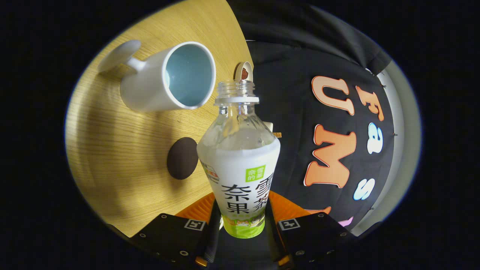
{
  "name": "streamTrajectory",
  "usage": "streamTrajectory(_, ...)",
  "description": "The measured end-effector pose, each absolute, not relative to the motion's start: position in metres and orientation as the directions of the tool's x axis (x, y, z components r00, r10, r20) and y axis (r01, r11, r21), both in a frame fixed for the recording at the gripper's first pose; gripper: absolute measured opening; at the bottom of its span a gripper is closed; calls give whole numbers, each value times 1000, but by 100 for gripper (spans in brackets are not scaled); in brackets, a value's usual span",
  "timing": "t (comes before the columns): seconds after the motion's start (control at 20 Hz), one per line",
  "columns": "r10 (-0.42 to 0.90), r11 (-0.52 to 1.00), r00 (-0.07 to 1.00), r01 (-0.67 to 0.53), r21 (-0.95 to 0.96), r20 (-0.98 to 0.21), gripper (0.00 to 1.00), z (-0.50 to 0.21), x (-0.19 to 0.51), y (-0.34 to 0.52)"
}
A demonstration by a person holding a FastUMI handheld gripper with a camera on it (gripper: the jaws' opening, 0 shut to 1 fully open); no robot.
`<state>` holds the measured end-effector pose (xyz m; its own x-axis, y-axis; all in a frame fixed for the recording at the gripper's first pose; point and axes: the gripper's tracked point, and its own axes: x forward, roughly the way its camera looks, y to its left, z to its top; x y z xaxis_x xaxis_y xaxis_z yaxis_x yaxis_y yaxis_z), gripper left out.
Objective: Take the bottle from table, then pour the juice into the cup, finally place the bottle on the coaster
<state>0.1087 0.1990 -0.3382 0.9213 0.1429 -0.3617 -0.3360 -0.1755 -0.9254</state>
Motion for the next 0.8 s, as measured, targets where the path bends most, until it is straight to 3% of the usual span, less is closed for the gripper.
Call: streamTrajectory(0.8, 145, -220, 938, -278, -935, -314, 56, -335, 114, 198)
